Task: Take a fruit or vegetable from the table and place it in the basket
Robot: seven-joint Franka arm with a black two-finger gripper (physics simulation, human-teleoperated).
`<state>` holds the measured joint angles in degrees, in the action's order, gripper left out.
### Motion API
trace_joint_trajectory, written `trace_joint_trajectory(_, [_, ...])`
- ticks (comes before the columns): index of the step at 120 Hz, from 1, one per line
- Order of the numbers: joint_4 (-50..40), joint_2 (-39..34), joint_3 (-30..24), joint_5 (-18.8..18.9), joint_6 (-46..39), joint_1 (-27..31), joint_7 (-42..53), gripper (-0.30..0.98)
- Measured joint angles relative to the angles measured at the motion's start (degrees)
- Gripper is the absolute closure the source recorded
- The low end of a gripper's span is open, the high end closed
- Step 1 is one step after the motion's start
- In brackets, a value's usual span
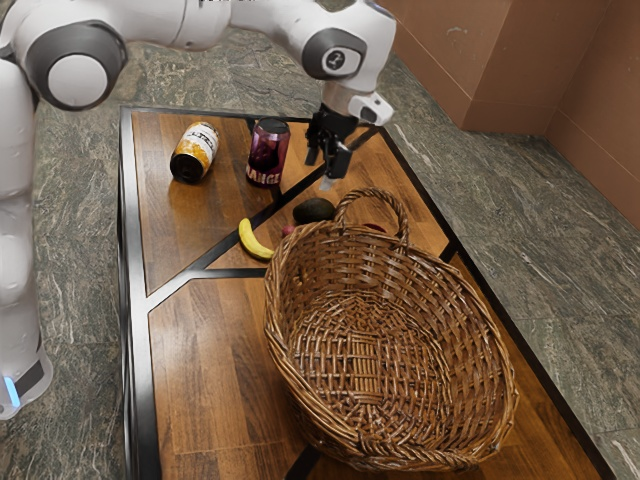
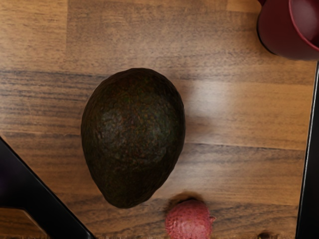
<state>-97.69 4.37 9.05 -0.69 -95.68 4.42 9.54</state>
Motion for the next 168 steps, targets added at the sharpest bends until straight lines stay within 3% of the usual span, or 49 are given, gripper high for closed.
trace_joint_trajectory(40, [-6.5, -0.2, 0.9, 0.1, -8.8, -2.9, 2.2, 0.02])
trace_joint_trajectory(84, [-7.1, 2.4, 3.1, 0.1, -14.8, -2.5, 3.6, 0.02])
trace_joint_trajectory(140, [-7.0, 7.0, 3.2, -0.2, -17.2, -2.3, 4.5, 0.02])
trace_joint_trajectory(146, [-7.0, 7.7, 3.2, -0.1, -17.8, -2.2, 4.6, 0.05])
trace_joint_trajectory(160, [-6.9, 8.3, 3.5, 0.1, -18.6, -2.2, 4.8, 0.28])
trace_joint_trajectory(168, [-6.5, 8.2, 3.6, 0.5, -18.9, -2.3, 4.9, 0.32])
